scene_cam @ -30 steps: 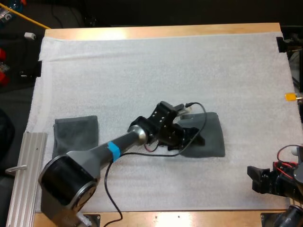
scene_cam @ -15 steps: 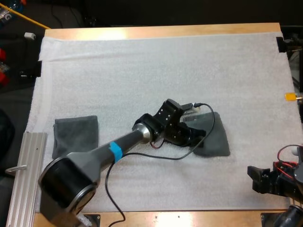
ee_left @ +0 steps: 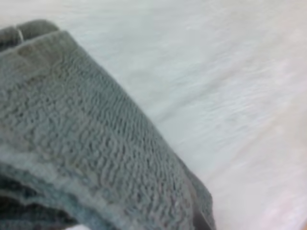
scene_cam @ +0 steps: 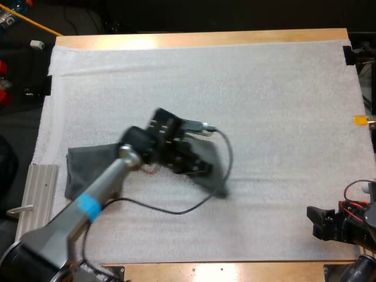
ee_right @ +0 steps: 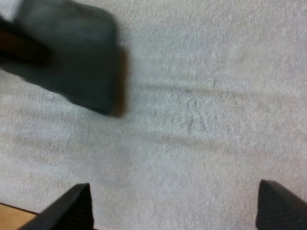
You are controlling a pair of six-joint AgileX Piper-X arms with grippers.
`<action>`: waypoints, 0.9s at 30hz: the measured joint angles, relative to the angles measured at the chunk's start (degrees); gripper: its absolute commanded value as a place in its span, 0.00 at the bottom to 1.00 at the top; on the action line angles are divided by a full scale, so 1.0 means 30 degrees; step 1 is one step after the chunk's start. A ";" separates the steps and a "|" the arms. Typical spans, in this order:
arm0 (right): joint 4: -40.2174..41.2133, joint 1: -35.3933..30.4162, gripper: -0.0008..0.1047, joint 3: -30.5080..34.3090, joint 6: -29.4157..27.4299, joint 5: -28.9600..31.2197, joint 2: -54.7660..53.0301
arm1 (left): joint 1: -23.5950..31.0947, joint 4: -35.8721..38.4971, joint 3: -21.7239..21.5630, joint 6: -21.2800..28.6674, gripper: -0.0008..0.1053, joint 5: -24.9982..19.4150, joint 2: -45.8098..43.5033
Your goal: Pick towel from pile, fold and stack
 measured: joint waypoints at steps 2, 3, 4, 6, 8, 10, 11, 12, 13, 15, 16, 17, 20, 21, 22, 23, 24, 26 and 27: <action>0.0000 0.0000 0.65 0.0000 0.0000 0.0000 0.0000 | 0.1167 0.1676 0.0000 0.1383 0.01 -0.1176 -0.0770; 0.0000 0.0000 0.65 0.0000 0.0000 0.0000 0.0000 | 0.1659 0.2311 0.0000 0.2035 0.01 -0.1634 -0.1101; 0.0000 0.0000 0.65 0.0000 0.0000 0.0000 0.0000 | 0.2209 0.2927 0.0000 0.2584 0.01 -0.2142 -0.1411; 0.0000 0.0000 0.65 0.0000 0.0000 0.0000 0.0000 | 0.3169 0.3894 0.0000 0.3512 0.01 -0.3126 -0.1817; 0.0000 0.0000 0.65 0.0000 0.0000 0.0000 0.0000 | 0.4136 0.4781 0.0000 0.4597 0.01 -0.4230 -0.2016; 0.0000 0.0000 0.65 0.0000 0.0000 0.0000 0.0000 | 0.5020 0.5492 0.0000 0.5669 0.01 -0.5156 -0.2036; 0.0000 0.0000 0.65 0.0000 0.0000 0.0000 0.0000 | 0.5390 0.5718 0.0000 0.6167 0.01 -0.5652 -0.2036; 0.0000 0.0000 0.65 0.0000 0.0000 0.0000 0.0000 | 0.5726 0.5888 0.0000 0.6632 0.01 -0.6191 -0.2036; 0.0000 0.0000 0.65 0.0000 0.0000 0.0000 0.0000 | 0.6075 0.6015 0.0000 0.6918 0.01 -0.6782 -0.2036; 0.0000 0.0000 0.65 0.0000 0.0011 0.0000 0.0000 | 0.6714 0.6072 0.0000 0.7467 0.01 -0.7546 -0.2036; 0.0000 0.0000 0.65 0.0000 0.0049 0.0000 0.0000 | 0.6978 0.6065 0.0000 0.7640 0.01 -0.7800 -0.2036; 0.0000 0.0000 0.65 0.0000 0.0049 0.0000 0.0000 | 0.7274 0.6065 0.0000 0.7714 0.01 -0.8031 -0.2036; 0.0000 0.0000 0.65 0.0000 0.0049 0.0000 0.0000 | 0.8004 0.6065 0.0000 0.7766 0.01 -0.8979 -0.2036; 0.0000 0.0000 0.65 0.0000 0.0049 0.0000 0.0000 | 0.8244 0.6051 0.0000 0.7766 0.01 -0.9231 -0.2036; 0.0000 0.0000 0.65 0.0000 0.0049 0.0000 0.0000 | 0.8479 0.6000 0.0000 0.7766 0.01 -0.9527 -0.2036; 0.0000 0.0000 0.65 0.0000 0.0049 0.0000 0.0000 | 0.8668 0.5975 0.0000 0.7766 0.01 -0.9666 -0.2036; 0.0000 0.0000 0.65 0.0000 0.0060 0.0000 0.0000 | 0.8847 0.5975 0.0000 0.7766 0.01 -0.9756 -0.2036; 0.0000 0.0000 0.65 0.0000 0.0092 0.0000 0.0000 | 0.9194 0.5975 0.0000 0.7766 0.01 -0.9904 -0.2036; 0.0000 0.0000 0.65 0.0000 0.0092 0.0000 0.0000 | 0.9354 0.5975 0.0000 0.7766 0.01 -1.0175 -0.2036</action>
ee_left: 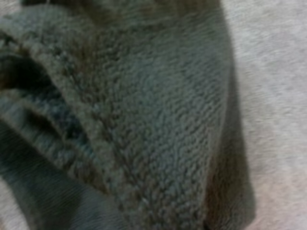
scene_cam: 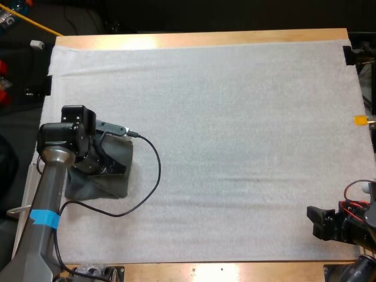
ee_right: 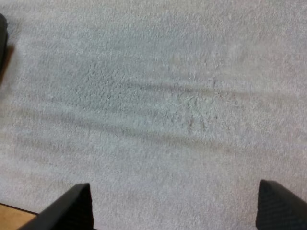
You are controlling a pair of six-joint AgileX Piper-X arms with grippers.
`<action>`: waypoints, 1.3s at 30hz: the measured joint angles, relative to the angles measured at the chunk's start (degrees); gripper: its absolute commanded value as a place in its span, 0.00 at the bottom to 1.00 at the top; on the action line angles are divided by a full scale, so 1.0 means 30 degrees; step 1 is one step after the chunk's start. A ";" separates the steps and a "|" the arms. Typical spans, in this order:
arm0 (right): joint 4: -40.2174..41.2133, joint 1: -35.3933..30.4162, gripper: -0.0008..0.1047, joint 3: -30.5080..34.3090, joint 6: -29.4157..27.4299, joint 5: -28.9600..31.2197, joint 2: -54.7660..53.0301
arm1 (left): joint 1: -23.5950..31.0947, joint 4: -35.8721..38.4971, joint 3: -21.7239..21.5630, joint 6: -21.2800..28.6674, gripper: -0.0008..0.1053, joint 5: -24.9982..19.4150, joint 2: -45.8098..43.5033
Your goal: Pick towel from pile, fold and stack
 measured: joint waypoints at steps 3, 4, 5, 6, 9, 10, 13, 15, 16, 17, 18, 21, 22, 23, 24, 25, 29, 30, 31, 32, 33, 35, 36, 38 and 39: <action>0.0000 0.0000 0.65 0.0000 0.0032 0.0000 0.0000 | 0.0426 0.0000 0.0000 0.0029 0.01 -0.0423 0.0000; 0.0000 0.0000 0.65 0.0000 0.0023 0.0000 0.0000 | 0.0527 0.0000 0.0000 0.0029 0.01 -0.0643 0.0000; 0.0000 0.0000 0.65 0.0000 0.0023 0.0000 0.0000 | 0.0593 0.0000 0.0000 0.0029 0.01 -0.0911 0.0000; 0.0000 0.0000 0.65 0.0000 0.0023 0.0000 0.0000 | 0.0665 0.0000 0.0000 0.0029 0.01 -0.1072 0.0000; 0.0000 0.0000 0.65 0.0000 0.0023 0.0000 0.0000 | 0.0708 0.0000 0.0000 0.0080 0.01 -0.1539 0.0000; 0.0000 0.0000 0.65 0.0000 0.0023 0.0000 0.0000 | 0.0708 0.0000 0.0000 0.0076 0.01 -0.1703 0.0000; 0.0000 0.0000 0.65 0.0000 0.0023 0.0000 0.0000 | 0.0708 0.0000 0.0000 0.0110 0.01 -0.1937 0.0000; 0.0000 0.0000 0.65 0.0000 0.0023 0.0000 0.0000 | 0.0708 0.0000 0.0000 0.0091 0.01 -0.1982 0.0000; 0.0000 0.0000 0.65 0.0000 0.0023 0.0000 0.0000 | 0.0708 0.0000 0.0000 0.0091 0.01 -0.1973 0.0000; 0.0000 0.0000 0.65 0.0000 0.0023 0.0000 0.0000 | 0.0708 0.0000 0.0000 0.0091 0.01 -0.1973 0.0000; 0.0000 0.0000 0.65 0.0000 0.0023 0.0000 0.0000 | 0.0708 0.0000 0.0000 0.0079 0.01 -0.2016 0.0000; 0.0000 0.0000 0.65 0.0000 0.0023 0.0000 0.0000 | 0.0708 0.0000 0.0000 -0.0010 0.01 -0.2630 0.0000; 0.0000 0.0000 0.65 0.0000 0.0023 0.0000 0.0000 | 0.0708 0.0000 0.0000 0.0000 0.01 -0.2898 0.0000; 0.0000 0.0000 0.65 0.0000 0.0023 0.0000 0.0000 | 0.0708 0.0000 0.0000 -0.0029 0.01 -0.3127 0.0000; 0.0000 0.0000 0.65 0.0000 0.0023 0.0000 0.0000 | 0.0708 0.0000 0.0000 -0.0090 0.01 -0.3327 0.0000; 0.0000 0.0000 0.65 0.0000 0.0023 0.0000 0.0000 | 0.0708 0.0000 0.0000 -0.0158 0.01 -0.3496 0.0000; 0.0000 0.0000 0.65 0.0000 0.0023 0.0000 0.0000 | 0.0708 -0.0218 0.0000 -0.0380 0.15 -0.3685 0.0000; 0.0000 0.0000 0.65 0.0000 0.0023 0.0000 0.0000 | 0.0708 -0.0335 0.0000 -0.0445 0.25 -0.3689 0.0000; 0.0000 0.0000 0.65 0.0000 0.0023 0.0000 0.0000 | 0.0708 -0.0425 0.0000 -0.0458 0.36 -0.3720 0.0000; 0.0000 0.0000 0.65 0.0000 0.0023 0.0000 0.0000 | 0.0708 -0.0453 0.0000 -0.0450 0.41 -0.3732 0.0000; 0.0000 0.0000 0.65 0.0000 0.0023 0.0000 0.0000 | 0.0708 -0.0477 0.0000 -0.0450 0.52 -0.3762 0.0000; 0.0000 0.0000 0.65 0.0000 0.0023 0.0000 0.0000 | 0.0708 -0.0512 0.0000 -0.0450 0.63 -0.4040 0.0000; 0.0000 0.0000 0.65 0.0000 0.0023 0.0000 0.0000 | 0.0708 -0.0571 0.0000 -0.0450 0.65 -0.4388 0.0000; 0.0000 0.0000 0.65 0.0000 0.0023 0.0000 0.0000 | 0.0708 -0.0701 0.0000 -0.0450 0.64 -0.5390 0.0000; 0.0000 0.0000 0.65 0.0000 0.0023 0.0000 0.0000 | 0.0708 -0.0764 0.0000 -0.0485 0.63 -0.6089 0.0000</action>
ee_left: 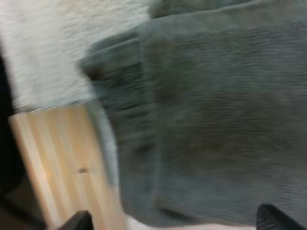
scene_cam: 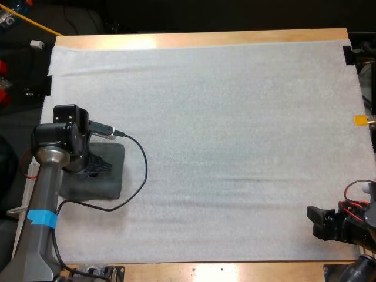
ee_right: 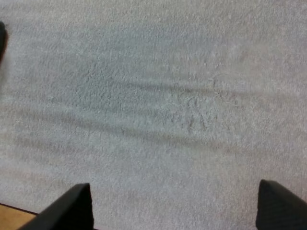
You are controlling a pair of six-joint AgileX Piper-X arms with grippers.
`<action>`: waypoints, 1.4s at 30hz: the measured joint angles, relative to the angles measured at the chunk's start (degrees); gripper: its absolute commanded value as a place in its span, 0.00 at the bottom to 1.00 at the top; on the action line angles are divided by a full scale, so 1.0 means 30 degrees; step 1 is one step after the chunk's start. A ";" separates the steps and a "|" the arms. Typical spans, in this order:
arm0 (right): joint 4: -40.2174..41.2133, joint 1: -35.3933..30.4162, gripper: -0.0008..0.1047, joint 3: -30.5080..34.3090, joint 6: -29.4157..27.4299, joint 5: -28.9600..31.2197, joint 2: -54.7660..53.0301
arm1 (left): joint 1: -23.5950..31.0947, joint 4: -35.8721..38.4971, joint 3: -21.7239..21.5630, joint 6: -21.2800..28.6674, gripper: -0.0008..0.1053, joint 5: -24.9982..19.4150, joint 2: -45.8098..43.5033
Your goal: Pick towel from pile, fold and stack
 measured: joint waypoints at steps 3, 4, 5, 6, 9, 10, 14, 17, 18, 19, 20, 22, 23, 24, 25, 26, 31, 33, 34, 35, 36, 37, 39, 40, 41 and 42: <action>0.0000 0.0000 0.65 0.0000 0.0000 0.0000 0.0000 | 0.0000 -0.0159 0.0000 -0.0256 0.61 -0.1464 0.0000; 0.0000 0.0000 0.65 0.0000 0.0000 0.0000 0.0000 | 0.0000 -0.0180 0.0000 -0.0293 0.61 -0.1536 0.0000; 0.0000 0.0000 0.65 0.0000 0.0000 0.0000 0.0000 | 0.0000 -0.0174 0.0000 -0.0370 0.61 -0.1449 0.0000; 0.0000 0.0000 0.65 0.0000 0.0006 0.0000 0.0000 | 0.0000 -0.0174 0.0000 -0.0477 0.61 -0.1233 0.0000; 0.0000 0.0000 0.65 0.0000 0.0021 0.0000 0.0000 | 0.0000 -0.0174 0.0000 -0.0846 0.61 0.0448 0.0000; 0.0000 0.0000 0.65 0.0000 0.0021 0.0000 0.0000 | 0.0000 -0.0174 0.0000 -0.0877 0.61 0.1160 0.0000; 0.0000 0.0000 0.65 0.0000 0.0021 0.0000 0.0000 | 0.0494 -0.0686 0.0415 -0.1033 0.61 0.3285 0.0000; 0.0000 0.0000 0.65 0.0000 0.0021 0.0000 0.0000 | 0.1475 -0.1569 0.1531 -0.1167 0.61 0.4830 0.0000; 0.0000 0.0000 0.65 0.0000 0.0021 0.0000 0.0000 | 0.1789 -0.1794 0.1890 -0.1222 0.61 0.5359 0.0000; 0.0000 0.0000 0.65 0.0000 0.0021 0.0000 0.0000 | 0.2036 -0.2047 0.2276 -0.1267 0.61 0.5696 0.0000; 0.0000 0.0000 0.65 0.0000 0.0041 -0.0037 0.0000 | 0.2185 -0.2342 0.2620 -0.1307 0.61 0.6024 0.0000; 0.0000 0.0000 0.65 0.0000 0.0054 -0.0378 0.0000 | 0.2288 -0.2964 0.3161 -0.1380 0.61 0.6326 0.0000; -0.0025 0.0000 0.65 0.0000 0.0054 -0.0593 0.0000 | 0.2286 -0.3270 0.3424 -0.1373 0.61 0.6370 0.0000; -0.0099 0.0000 0.65 0.0000 0.0054 -0.0933 0.0000 | 0.2286 -0.3638 0.3683 -0.1373 0.61 0.6429 0.0000; -0.0234 0.0000 0.65 0.0000 0.0054 -0.1391 0.0000 | 0.2286 -0.4034 0.3929 -0.1388 0.61 0.6508 0.0000; -0.0415 0.0000 0.65 0.0000 0.0102 -0.1822 0.0000 | 0.2286 -0.4364 0.4127 -0.1484 0.61 0.6508 0.0000; -0.1810 0.0000 0.65 0.0000 0.0798 -0.3425 0.0000 | 0.2286 -0.4951 0.4568 -0.1735 0.61 0.6508 0.1071; -0.2566 0.0000 0.65 0.0000 0.0923 -0.3940 0.0000 | 0.2286 -0.5113 0.4568 -0.1939 0.61 0.6508 0.1831; -0.2897 0.0000 0.65 0.0000 0.0970 -0.4187 0.0000 | 0.2286 -0.5173 0.4568 -0.2074 0.61 0.6508 0.2180; -0.3173 0.0000 0.65 0.0000 0.1043 -0.4276 0.0000 | 0.2286 -0.5207 0.4568 -0.2265 0.61 0.6508 0.2450; -0.3384 0.0000 0.65 0.0000 0.1127 -0.4311 0.0000 | 0.2286 -0.5231 0.4568 -0.2381 0.61 0.6508 0.2639; -0.3559 0.0000 0.65 0.0000 0.1230 -0.4316 0.0000 | 0.2286 -0.5249 0.4568 -0.2405 0.61 0.6508 0.2762; -0.3874 0.0000 0.65 0.0000 0.1327 -0.4361 0.0000 | 0.2286 -0.5261 0.4541 -0.2409 0.61 0.6508 0.2773; -0.3986 0.0000 0.65 0.0000 0.1335 -0.4355 0.0000 | 0.2286 -0.5217 0.4459 -0.2436 0.61 0.6508 0.2773; -0.4112 0.0000 0.65 0.0000 0.1328 -0.4355 0.0000 | 0.2286 -0.5174 0.4332 -0.2428 0.61 0.6508 0.2751; -0.4235 0.0000 0.65 0.0000 0.1328 -0.4355 0.0000 | 0.2286 -0.5136 0.4172 -0.2428 0.61 0.6508 0.2713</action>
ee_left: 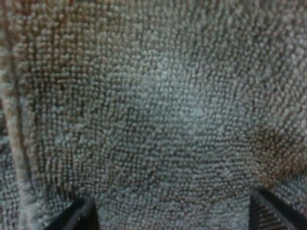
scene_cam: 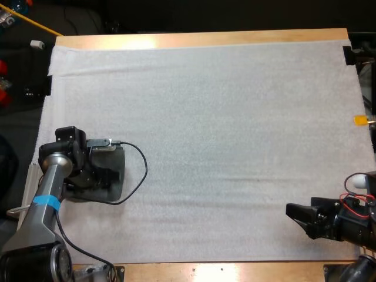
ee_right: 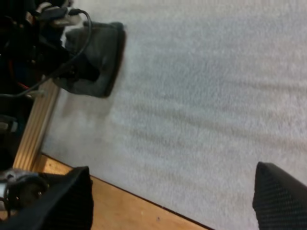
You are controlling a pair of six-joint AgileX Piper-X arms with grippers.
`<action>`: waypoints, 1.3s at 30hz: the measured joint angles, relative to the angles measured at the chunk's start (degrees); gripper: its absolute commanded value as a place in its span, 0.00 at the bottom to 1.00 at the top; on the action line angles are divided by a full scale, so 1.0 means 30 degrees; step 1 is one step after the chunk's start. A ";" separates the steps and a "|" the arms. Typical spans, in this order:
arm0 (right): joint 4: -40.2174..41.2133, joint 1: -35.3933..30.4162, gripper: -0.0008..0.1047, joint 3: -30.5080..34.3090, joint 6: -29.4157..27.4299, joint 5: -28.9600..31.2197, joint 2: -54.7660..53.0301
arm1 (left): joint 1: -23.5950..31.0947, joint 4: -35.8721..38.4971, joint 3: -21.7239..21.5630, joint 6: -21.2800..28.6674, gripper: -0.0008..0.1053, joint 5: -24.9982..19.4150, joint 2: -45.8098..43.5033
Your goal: Pick towel from pile, fold and stack
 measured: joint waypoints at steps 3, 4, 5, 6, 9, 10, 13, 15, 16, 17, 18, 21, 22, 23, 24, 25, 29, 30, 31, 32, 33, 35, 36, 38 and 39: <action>-0.0100 0.0000 0.65 0.0000 0.0000 0.0000 0.0000 | 0.0000 0.0032 -0.0888 -0.0013 0.61 0.0000 -0.0198; -0.0100 0.0000 0.65 0.0000 0.0000 0.0000 0.0000 | 0.0000 0.0032 -0.1321 -0.0045 0.61 0.0000 -0.0299; -0.0100 0.0000 0.65 0.0000 0.0000 0.0000 0.0000 | 0.0000 -0.0019 -0.1739 -0.0045 0.61 0.0000 -0.0383; -0.0100 0.0000 0.65 0.0000 0.0000 0.0000 0.0000 | 0.0000 -0.0094 -0.2133 -0.0044 0.61 0.0058 -0.0443; -0.0100 0.0000 0.65 0.0000 0.0000 0.0000 0.0000 | 0.0000 -0.0618 -0.3008 -0.0154 0.61 0.0696 -0.0486; -0.0100 0.0000 0.65 0.0000 0.0000 0.0000 0.0000 | 0.0000 -0.0908 -0.3060 -0.0270 0.61 0.0882 -0.0486; -0.0161 0.0000 0.65 0.0000 0.0008 0.0000 0.0000 | 0.0000 -0.1493 -0.3053 -0.0555 0.61 0.1131 -0.0338; -0.0384 0.0000 0.65 0.0000 0.0024 -0.0010 0.0000 | 0.0000 -0.1891 -0.3053 -0.0598 0.61 0.1137 0.0053; -0.0483 0.0000 0.65 0.0000 0.0024 -0.0030 0.0000 | 0.0000 -0.2032 -0.3053 -0.0598 0.61 0.1165 0.0368; -0.0593 0.0000 0.65 0.0000 0.0024 -0.0018 0.0000 | 0.0000 -0.2114 -0.3053 -0.0598 0.61 0.1173 0.0767; -0.0682 0.0000 0.65 0.0000 0.0024 -0.0018 0.0000 | 0.0000 -0.2159 -0.3053 -0.0613 0.61 0.1173 0.1179; -0.0834 0.0000 0.65 0.0000 0.0036 -0.0018 0.0000 | 0.0000 -0.2170 -0.3053 -0.0643 0.61 0.1198 0.2501; -0.0829 0.0000 0.65 0.0000 0.0065 -0.0018 0.0000 | 0.0000 -0.2170 -0.3053 -0.0643 0.61 0.1198 0.2901; -0.0829 0.0000 0.65 0.0000 0.0068 -0.0018 0.0000 | 0.0000 -0.2201 -0.3053 -0.0643 0.61 0.1215 0.3172; -0.0829 0.0000 0.65 0.0000 0.0068 -0.0018 0.0000 | 0.0000 -0.2238 -0.3075 -0.0643 0.61 0.1276 0.3343; -0.0829 0.0000 0.65 0.0000 0.0068 -0.0018 0.0000 | 0.0000 -0.2243 -0.3133 -0.0643 0.61 0.1396 0.3439; -0.0829 0.0000 0.65 0.0000 0.0068 -0.0018 0.0000 | 0.0000 -0.2199 -0.3213 -0.0643 0.61 0.1855 0.3454; -0.0829 0.0000 0.65 0.0000 0.0068 -0.0018 0.0000 | 0.0017 -0.2099 -0.3311 -0.0643 0.61 0.1995 0.3442; -0.0829 0.0000 0.65 0.0000 0.0068 -0.0018 0.0000 | 0.0054 -0.1943 -0.3421 -0.0643 0.61 0.2123 0.3409; -0.0829 0.0000 0.65 0.0000 0.0068 -0.0018 0.0000 | 0.0049 -0.1705 -0.3614 -0.0643 0.61 0.2181 0.3409; -0.0829 0.0000 0.65 0.0000 0.0068 -0.0018 0.0000 | 0.0049 -0.1471 -0.3835 -0.0643 0.61 0.2265 0.3389; -0.0829 0.0000 0.65 0.0000 0.0068 -0.0018 0.0000 | 0.0049 -0.0990 -0.4339 -0.0643 0.61 0.2474 0.3182; -0.0829 0.0000 0.65 0.0000 0.0068 -0.0018 0.0000 | 0.0049 -0.0816 -0.4597 -0.0643 0.61 0.2559 0.2974; -0.0829 0.0000 0.65 0.0000 0.0068 -0.0031 0.0000 | 0.0049 -0.0597 -0.5139 -0.0643 0.61 0.2685 0.2273; -0.0829 0.0000 0.65 0.0000 0.0068 -0.0045 0.0000 | 0.0049 -0.0523 -0.5361 -0.0643 0.61 0.2728 0.1763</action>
